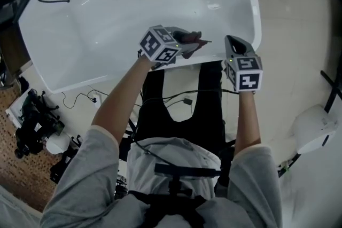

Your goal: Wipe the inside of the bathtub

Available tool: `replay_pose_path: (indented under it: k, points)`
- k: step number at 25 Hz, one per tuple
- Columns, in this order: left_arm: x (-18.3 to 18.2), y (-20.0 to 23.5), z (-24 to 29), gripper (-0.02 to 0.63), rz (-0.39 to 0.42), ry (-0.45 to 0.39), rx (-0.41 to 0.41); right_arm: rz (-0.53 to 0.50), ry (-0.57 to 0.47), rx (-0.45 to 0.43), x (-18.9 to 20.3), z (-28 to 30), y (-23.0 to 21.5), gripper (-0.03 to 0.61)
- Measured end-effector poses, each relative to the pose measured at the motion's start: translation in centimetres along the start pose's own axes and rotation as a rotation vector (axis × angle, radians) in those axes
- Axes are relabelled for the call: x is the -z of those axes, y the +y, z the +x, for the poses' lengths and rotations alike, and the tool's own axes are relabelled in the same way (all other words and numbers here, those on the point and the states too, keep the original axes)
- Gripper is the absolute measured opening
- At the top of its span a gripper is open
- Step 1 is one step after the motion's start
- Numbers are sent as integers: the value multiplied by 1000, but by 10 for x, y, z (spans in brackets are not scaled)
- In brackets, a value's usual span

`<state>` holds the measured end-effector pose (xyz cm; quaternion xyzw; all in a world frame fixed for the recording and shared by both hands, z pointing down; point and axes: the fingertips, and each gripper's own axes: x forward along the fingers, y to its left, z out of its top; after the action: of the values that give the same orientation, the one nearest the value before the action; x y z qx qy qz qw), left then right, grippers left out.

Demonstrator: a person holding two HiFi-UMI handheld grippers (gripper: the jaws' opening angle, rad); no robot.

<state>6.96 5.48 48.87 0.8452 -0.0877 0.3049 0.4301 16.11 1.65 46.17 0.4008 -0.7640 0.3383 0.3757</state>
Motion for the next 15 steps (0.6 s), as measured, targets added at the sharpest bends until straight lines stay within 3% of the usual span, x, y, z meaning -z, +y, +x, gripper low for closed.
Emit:
replay_pose_path:
  k: [7, 15]
  points:
    - [17, 14, 27, 120, 40, 106, 32, 2, -26, 16, -26, 34, -17, 0]
    - [32, 16, 61, 120, 75, 185, 60, 107, -57, 48, -35, 60, -46, 0]
